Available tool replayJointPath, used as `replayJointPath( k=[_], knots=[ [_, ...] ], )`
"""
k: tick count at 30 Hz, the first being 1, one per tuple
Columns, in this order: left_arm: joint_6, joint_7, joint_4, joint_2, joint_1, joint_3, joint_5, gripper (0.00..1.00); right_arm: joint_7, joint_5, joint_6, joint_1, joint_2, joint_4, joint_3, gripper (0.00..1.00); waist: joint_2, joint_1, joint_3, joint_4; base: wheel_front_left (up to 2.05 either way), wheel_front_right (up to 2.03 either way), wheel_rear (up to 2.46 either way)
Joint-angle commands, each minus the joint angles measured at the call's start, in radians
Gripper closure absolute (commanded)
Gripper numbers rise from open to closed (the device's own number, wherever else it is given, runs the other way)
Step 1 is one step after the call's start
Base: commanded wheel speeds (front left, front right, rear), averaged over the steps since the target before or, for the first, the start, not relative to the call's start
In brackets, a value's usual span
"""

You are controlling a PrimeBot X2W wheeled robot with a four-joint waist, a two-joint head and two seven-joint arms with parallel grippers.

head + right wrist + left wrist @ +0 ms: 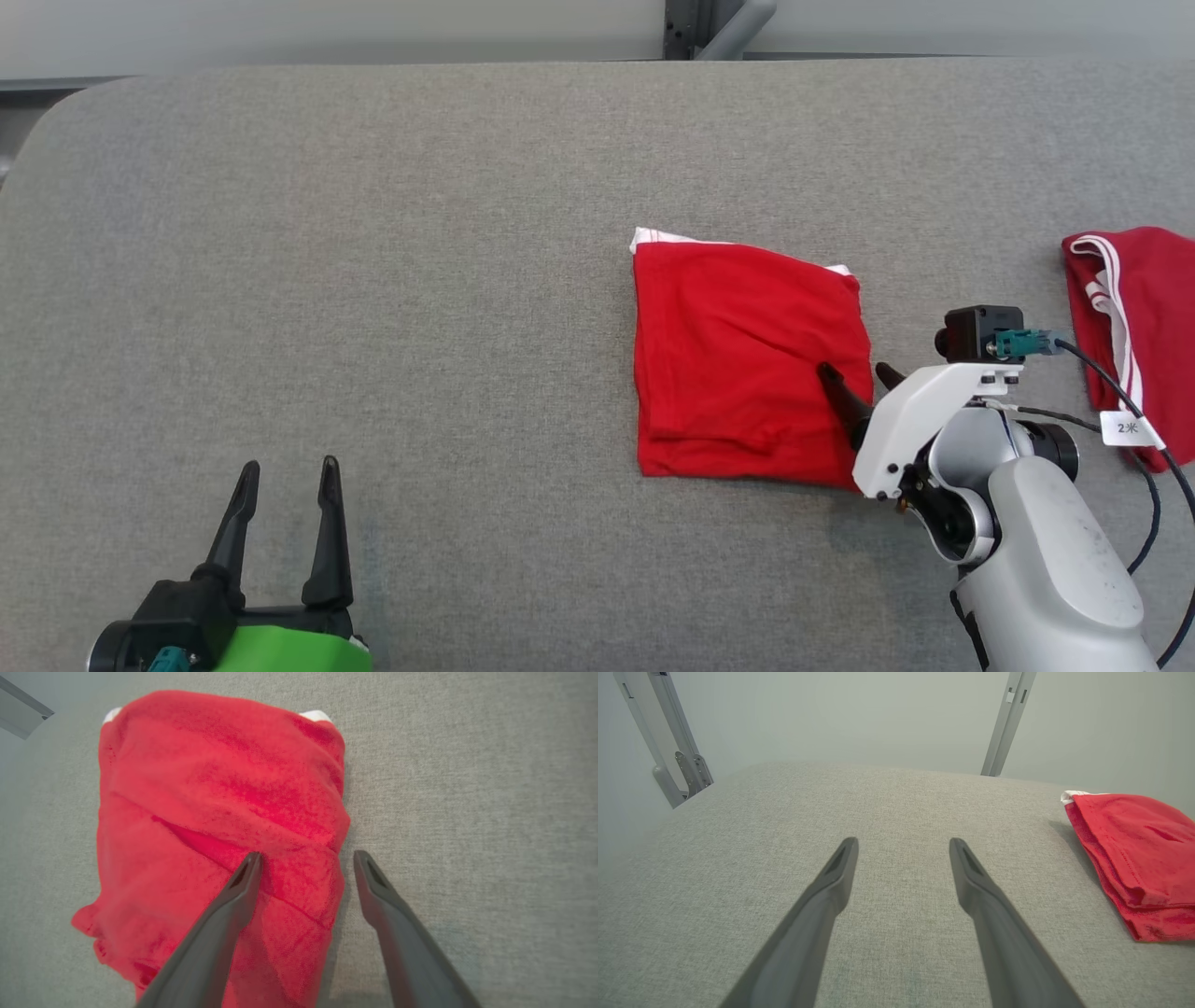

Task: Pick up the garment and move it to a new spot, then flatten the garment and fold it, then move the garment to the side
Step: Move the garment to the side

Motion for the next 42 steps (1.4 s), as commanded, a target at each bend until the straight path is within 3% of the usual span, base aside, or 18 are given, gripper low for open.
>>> replayJointPath(
  k=[1,8,9,10,15,21,24,29,35,42],
  knots=[
    [-0.002,-0.002,0.003,0.002,-0.014,0.003,-0.007,0.0,0.008,-0.005,0.0,-0.011,-0.002,0.007,0.001,0.0,-0.0001,0.0,0.019,0.021,0.0,0.0,0.0],
    [-0.003,-0.003,0.005,0.002,-0.024,-0.004,-0.016,0.0,0.047,-0.014,0.0,-0.047,-0.002,0.07,-0.014,0.0,-0.0001,0.0,0.038,0.041,0.0,0.0,0.0],
    [-0.003,-0.002,0.005,0.002,-0.025,-0.003,-0.018,0.0,0.047,-0.002,0.0,-0.049,-0.002,0.08,-0.02,0.17,-0.0001,0.0,0.04,0.041,0.0,0.0,0.0],
    [-0.003,-0.003,0.006,0.002,-0.025,-0.002,-0.019,0.0,0.04,0.009,0.0,-0.052,-0.002,0.087,-0.024,1.0,-0.0001,0.0,0.041,0.041,0.0,0.0,0.0],
    [0.001,-0.003,-0.004,0.001,-0.017,0.011,-0.021,0.0,0.005,0.049,0.0,-0.083,-0.002,0.088,-0.01,1.0,-0.0001,0.0,0.044,-0.001,0.0,0.0,0.0],
    [0.004,-0.003,-0.027,0.002,-0.003,0.016,-0.029,0.0,-0.001,0.058,0.0,-0.093,-0.003,0.051,0.018,1.0,-0.0001,0.0,0.051,-0.123,0.0,0.0,0.0],
    [0.002,-0.002,-0.031,0.002,-0.027,0.007,-0.017,0.0,0.016,0.032,0.0,-0.096,-0.005,0.003,0.009,1.0,-0.0001,0.0,0.067,-0.175,0.0,0.0,0.0],
    [0.0,-0.002,-0.046,0.002,-0.057,-0.008,0.003,0.0,0.087,0.024,0.0,-0.121,-0.062,-0.128,-0.009,1.0,-0.0001,0.0,0.1,-0.235,0.0,0.0,0.0],
    [-0.002,-0.002,-0.055,0.002,-0.08,-0.005,0.011,0.0,0.206,0.051,0.0,-0.154,-0.144,-0.262,-0.042,1.0,-0.0001,0.0,0.132,-0.254,0.0,0.0,0.0],
    [-0.003,-0.002,-0.052,0.002,-0.089,-0.006,0.014,0.0,0.434,0.094,0.0,-0.178,-0.271,-0.38,-0.09,1.0,-0.0001,0.0,0.175,-0.211,0.0,0.0,0.0]
  ],
)
